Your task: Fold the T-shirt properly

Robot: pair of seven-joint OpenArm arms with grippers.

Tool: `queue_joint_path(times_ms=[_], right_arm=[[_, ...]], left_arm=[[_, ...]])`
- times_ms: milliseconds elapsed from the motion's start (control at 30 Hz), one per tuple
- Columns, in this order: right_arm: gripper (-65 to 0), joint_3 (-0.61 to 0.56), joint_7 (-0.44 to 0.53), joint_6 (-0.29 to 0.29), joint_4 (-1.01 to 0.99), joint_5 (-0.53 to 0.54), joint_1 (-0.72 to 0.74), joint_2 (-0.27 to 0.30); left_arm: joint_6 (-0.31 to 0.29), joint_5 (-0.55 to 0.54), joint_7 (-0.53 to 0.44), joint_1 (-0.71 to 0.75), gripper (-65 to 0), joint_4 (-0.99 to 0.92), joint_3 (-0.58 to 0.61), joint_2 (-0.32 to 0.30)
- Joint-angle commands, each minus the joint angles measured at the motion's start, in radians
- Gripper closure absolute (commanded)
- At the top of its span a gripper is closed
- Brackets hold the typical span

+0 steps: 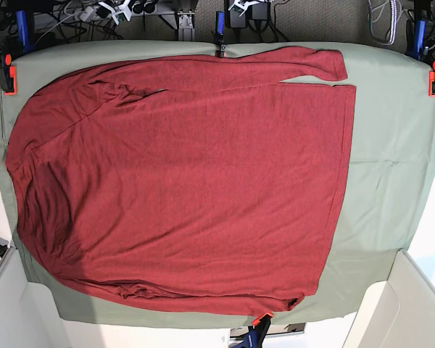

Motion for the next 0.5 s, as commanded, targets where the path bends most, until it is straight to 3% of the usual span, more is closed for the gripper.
queue_joint_path(times_ms=[0, 200, 467], right_arm=[[-6.4, 0.0, 0.009, 0.01, 0.005, 0.001, -0.005, 0.005], [-6.4, 0.0, 0.009, 0.043, 0.005, 0.001, -0.005, 0.005], [-6.4, 0.0, 0.008, 0.043, 0.01, 0.001, -0.011, 0.005]], left_arm=[[-0.003, -0.005, -0.002, 0.004, -5.8, 0.005, 0.001, 0.002], [-0.003, -0.045, 0.006, 0.014, -5.8, 0.005, 0.001, 0.002], [-0.004, -0.044, 0.005, 0.037, -5.8, 0.005, 0.001, -0.001]])
